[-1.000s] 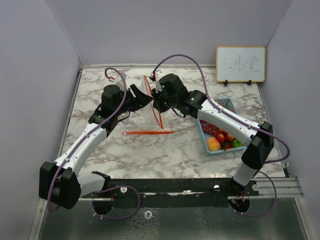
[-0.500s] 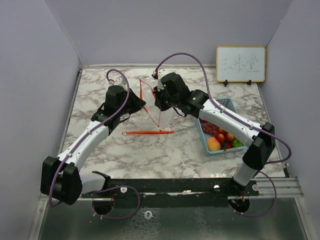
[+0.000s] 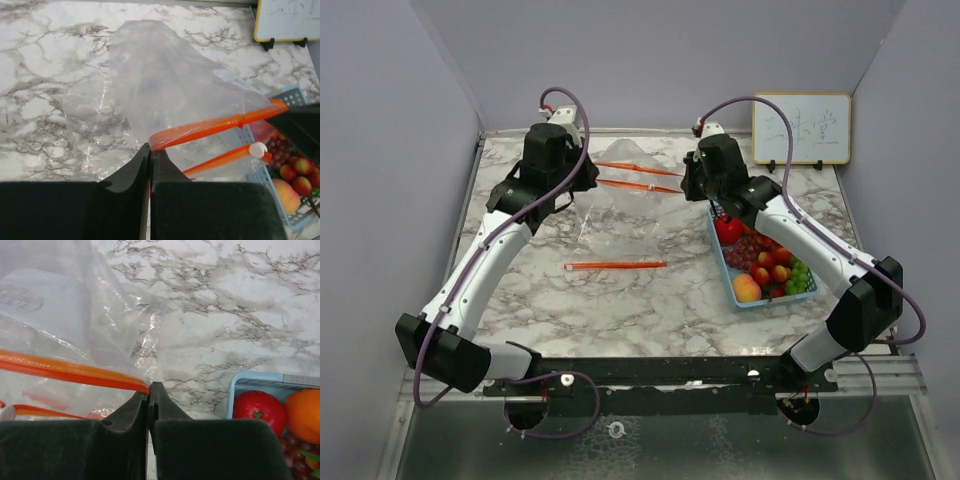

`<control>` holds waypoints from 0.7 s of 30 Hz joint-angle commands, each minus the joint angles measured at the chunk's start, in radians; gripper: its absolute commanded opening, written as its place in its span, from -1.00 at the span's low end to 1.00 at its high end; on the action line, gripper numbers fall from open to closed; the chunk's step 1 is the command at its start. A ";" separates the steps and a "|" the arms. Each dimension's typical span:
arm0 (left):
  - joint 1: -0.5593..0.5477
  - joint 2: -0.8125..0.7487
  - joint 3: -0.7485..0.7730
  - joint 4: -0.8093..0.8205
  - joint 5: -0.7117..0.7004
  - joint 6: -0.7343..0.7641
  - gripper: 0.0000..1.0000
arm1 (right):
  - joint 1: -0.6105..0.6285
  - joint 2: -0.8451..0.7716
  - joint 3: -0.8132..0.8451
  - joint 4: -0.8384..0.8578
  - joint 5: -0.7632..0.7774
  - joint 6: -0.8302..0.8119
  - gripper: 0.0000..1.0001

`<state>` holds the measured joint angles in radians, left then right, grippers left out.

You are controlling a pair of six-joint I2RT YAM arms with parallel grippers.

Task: Place the food in the zip-top bag and seal the zipper
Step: Open the zipper of the food storage bag at the center of the board.

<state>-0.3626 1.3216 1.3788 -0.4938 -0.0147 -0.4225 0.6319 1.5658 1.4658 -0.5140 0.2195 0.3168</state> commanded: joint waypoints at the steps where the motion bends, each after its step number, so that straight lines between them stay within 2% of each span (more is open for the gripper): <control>1: -0.002 -0.005 0.080 -0.169 -0.083 0.210 -1.00 | -0.087 -0.034 -0.123 0.056 0.021 0.029 -0.96; 7: -0.003 0.039 0.081 -0.113 0.079 0.167 -1.00 | -0.090 -0.006 -0.221 0.101 -0.180 0.121 -0.96; 10: -0.006 0.110 0.080 -0.056 0.190 0.116 -1.00 | -0.090 0.006 -0.255 0.122 -0.208 0.145 -0.96; 13: -0.029 0.178 0.081 0.003 0.226 0.077 -1.00 | -0.090 0.001 -0.246 0.126 -0.198 0.126 -0.92; 14: -0.037 0.201 0.084 0.015 0.224 0.074 -1.00 | -0.091 0.000 -0.237 0.121 -0.197 0.114 -0.75; 16: -0.051 0.243 0.101 0.026 0.225 0.070 -1.00 | -0.090 0.003 -0.207 0.101 -0.196 0.092 -0.22; 21: -0.075 0.323 0.126 0.052 0.253 0.064 -1.00 | -0.090 0.006 -0.122 0.025 -0.256 0.030 0.35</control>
<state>-0.4171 1.6127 1.4590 -0.5045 0.1860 -0.3431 0.5468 1.5658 1.2591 -0.4297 0.0200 0.4046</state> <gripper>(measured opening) 0.019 0.599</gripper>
